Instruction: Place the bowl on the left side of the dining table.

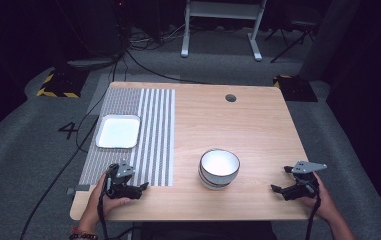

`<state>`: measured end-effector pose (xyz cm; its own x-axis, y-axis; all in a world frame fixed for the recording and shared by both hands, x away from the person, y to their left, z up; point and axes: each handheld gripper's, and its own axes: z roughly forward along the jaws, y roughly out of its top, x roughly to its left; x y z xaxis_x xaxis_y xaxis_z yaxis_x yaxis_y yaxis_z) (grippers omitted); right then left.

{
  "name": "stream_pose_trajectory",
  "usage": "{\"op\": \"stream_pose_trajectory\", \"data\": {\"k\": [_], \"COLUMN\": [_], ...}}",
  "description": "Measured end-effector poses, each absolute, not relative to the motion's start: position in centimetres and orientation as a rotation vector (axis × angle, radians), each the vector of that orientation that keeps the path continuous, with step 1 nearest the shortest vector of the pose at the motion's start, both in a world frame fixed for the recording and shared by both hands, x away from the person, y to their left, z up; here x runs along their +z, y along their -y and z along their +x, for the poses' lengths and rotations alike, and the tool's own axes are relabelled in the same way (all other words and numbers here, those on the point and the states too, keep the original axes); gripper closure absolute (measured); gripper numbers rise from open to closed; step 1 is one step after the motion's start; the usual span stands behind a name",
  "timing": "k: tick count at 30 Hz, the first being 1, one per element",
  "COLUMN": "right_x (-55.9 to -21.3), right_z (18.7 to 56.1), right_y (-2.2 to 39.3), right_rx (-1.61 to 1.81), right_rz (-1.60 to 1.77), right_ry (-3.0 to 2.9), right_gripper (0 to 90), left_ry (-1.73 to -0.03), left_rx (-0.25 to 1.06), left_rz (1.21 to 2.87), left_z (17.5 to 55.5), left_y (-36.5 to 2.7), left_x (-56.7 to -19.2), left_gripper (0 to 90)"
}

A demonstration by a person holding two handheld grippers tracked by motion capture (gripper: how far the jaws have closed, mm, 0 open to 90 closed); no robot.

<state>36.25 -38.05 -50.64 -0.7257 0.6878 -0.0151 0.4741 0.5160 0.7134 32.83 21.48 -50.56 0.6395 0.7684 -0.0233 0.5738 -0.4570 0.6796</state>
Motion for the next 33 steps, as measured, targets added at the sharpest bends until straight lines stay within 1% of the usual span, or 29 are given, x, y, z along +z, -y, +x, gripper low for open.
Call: {"op": "stream_pose_trajectory", "data": {"k": [1,6,8,11,15,20,21,23,25,27,30,32,33], "right_x": [-50.6,-50.6,-50.6,-50.6,-50.6,-50.6,-50.6,-50.6,-50.6,-50.6,-50.6,-50.6,-50.6], "right_z": [36.3,36.3,36.3,36.3,36.3,36.3,36.3,36.3,36.3,36.3,36.3,36.3,36.3], "right_y": [38.0,38.1,38.1,38.1,38.1,38.1,38.1,38.1,38.1,38.1,38.1,38.1,38.1], "right_rx": [1.025,1.026,1.026,1.027,1.026,1.023,1.023,1.025,1.023,1.023,1.023,1.023,1.023], "right_rz": [0.973,0.971,0.970,0.969,0.966,0.964,0.965,0.965,0.964,0.963,0.962,0.962,0.963], "right_ry": [-2.464,-2.468,-2.467,-2.471,-2.471,-2.478,-2.478,-2.475,-2.477,-2.479,-2.479,-2.479,-2.479], "right_gripper": [1.4,1.4,1.4,1.4,1.4,1.4,1.3,1.3,1.4,1.4,1.4,1.4,1.4], "left_ry": [-1.033,-1.036,-1.042,-1.036,-1.037,-1.056,-1.064,-1.077,-1.092,-1.089,-1.074,-1.055,-1.052], "left_rx": [0.406,0.411,0.391,0.412,0.394,0.397,0.415,0.404,0.419,0.435,0.399,0.426,0.403], "left_rz": [2.202,2.198,2.196,2.199,2.199,2.199,2.203,2.202,2.216,2.232,2.252,2.271,2.275], "left_z": [32.9,32.8,32.8,32.8,32.8,32.7,32.7,32.7,32.7,32.6,32.4,32.4,32.4], "left_y": [-21.5,-21.5,-21.5,-21.5,-21.5,-21.4,-21.4,-21.3,-21.1,-21.0,-20.1,-19.7,-19.5], "left_x": [-50.5,-50.5,-50.5,-50.5,-50.5,-50.5,-50.4,-50.4,-50.1,-50.0,-49.7,-49.6,-49.5], "left_gripper": [15.6,15.4,15.4,15.4,15.4,15.3,15.0,15.1,15.1,17.0,17.6,17.3,17.3]}}
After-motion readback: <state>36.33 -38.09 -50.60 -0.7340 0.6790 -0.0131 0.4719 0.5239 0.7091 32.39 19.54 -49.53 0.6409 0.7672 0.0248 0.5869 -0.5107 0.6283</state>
